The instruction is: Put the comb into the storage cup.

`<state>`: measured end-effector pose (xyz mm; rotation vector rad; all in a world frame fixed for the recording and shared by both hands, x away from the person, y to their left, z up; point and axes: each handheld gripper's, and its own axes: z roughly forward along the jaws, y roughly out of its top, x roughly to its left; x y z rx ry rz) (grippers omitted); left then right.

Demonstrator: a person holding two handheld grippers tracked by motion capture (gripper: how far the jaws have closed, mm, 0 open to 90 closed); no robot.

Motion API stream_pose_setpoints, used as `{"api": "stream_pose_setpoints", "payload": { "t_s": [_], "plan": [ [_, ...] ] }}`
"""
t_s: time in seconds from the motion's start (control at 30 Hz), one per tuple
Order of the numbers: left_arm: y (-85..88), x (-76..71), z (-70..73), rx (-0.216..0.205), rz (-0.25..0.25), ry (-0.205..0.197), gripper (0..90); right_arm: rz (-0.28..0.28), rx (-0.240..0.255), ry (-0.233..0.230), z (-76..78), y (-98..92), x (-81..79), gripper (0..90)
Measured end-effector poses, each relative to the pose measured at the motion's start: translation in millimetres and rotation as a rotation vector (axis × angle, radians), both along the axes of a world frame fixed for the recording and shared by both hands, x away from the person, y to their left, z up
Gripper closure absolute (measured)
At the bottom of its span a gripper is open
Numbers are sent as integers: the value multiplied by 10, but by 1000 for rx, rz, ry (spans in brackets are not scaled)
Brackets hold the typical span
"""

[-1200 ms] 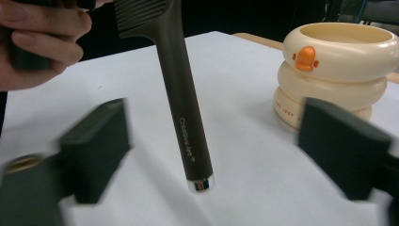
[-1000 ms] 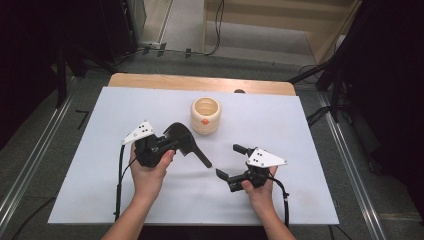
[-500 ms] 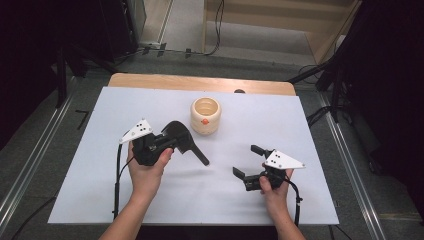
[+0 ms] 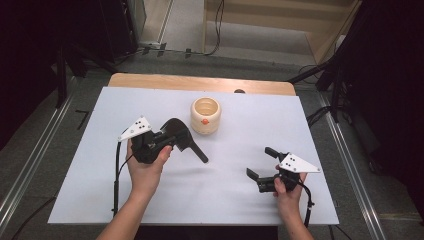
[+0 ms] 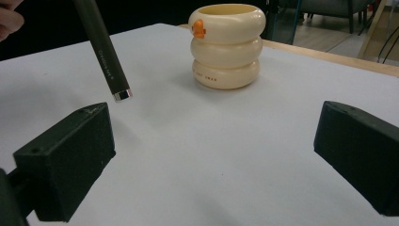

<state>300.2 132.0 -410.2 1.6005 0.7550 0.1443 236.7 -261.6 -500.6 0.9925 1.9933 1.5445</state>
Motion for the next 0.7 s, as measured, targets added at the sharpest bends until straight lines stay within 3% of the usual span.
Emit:
{"api": "stream_pose_setpoints", "payload": {
  "t_s": [0.7],
  "plan": [
    [-2, 101, 121, 4, 11, -28, 841, -69, -14, 12, -78, -455, -165, 0]
  ]
}}
